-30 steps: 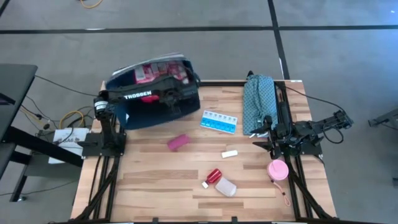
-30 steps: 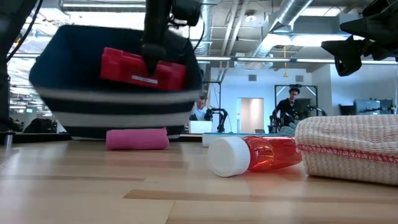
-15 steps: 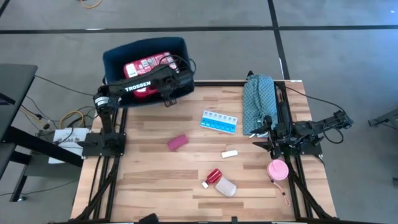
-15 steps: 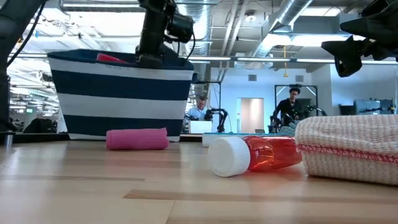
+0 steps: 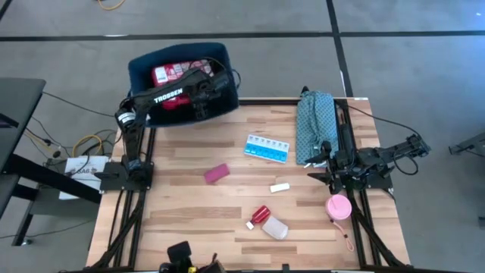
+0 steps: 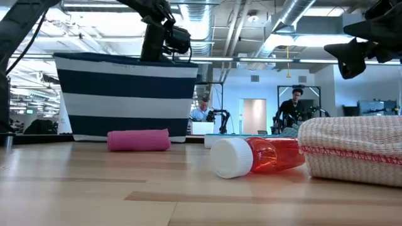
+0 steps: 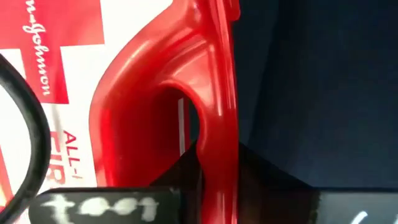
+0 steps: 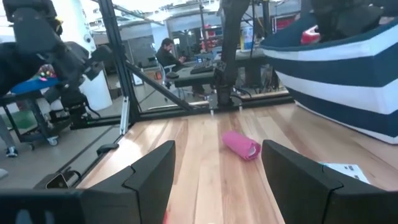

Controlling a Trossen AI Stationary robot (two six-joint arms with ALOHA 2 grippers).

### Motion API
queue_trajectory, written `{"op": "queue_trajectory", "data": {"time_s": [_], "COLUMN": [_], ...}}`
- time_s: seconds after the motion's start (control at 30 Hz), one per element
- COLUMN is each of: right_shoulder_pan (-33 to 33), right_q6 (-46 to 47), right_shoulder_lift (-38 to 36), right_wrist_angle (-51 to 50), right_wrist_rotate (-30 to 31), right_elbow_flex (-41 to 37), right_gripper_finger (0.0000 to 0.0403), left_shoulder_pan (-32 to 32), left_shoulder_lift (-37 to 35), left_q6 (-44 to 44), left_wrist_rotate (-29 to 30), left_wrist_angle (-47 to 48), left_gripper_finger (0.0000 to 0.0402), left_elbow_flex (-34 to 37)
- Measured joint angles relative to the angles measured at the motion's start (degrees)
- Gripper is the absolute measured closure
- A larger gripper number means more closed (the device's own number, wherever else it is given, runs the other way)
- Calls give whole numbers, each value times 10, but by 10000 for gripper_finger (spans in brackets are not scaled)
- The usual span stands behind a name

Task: Pick & place medical supplies in basket/bin
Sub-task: Put the red first aid kit into the blue bin

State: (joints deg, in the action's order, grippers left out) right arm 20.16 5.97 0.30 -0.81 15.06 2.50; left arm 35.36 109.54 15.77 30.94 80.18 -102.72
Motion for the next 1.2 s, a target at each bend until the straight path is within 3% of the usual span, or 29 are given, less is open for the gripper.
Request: {"op": "queue_trajectory", "data": {"time_s": [0.43, 0.7, 0.9, 1.2], "right_shoulder_pan": [0, 0, 0, 0], "right_q6": [-4, -4, -4, -4], "right_shoulder_lift": [0, 0, 0, 0], "right_wrist_angle": [-5, -5, -5, -5], "right_wrist_rotate": [0, 0, 0, 0], "right_elbow_flex": [0, 0, 0, 0], "right_gripper_finger": [168, 168, 168, 168], "left_shoulder_pan": [40, 41, 42, 21], "left_shoulder_lift": [3, 4, 4, 3], "left_q6": [35, 66, 89, 72], "left_wrist_rotate": [-71, -203, -215, -346], "left_wrist_angle": [-72, -64, -62, -11], "left_gripper_finger": [363, 355, 360, 360], "left_elbow_flex": [9, 48, 76, 84]}}
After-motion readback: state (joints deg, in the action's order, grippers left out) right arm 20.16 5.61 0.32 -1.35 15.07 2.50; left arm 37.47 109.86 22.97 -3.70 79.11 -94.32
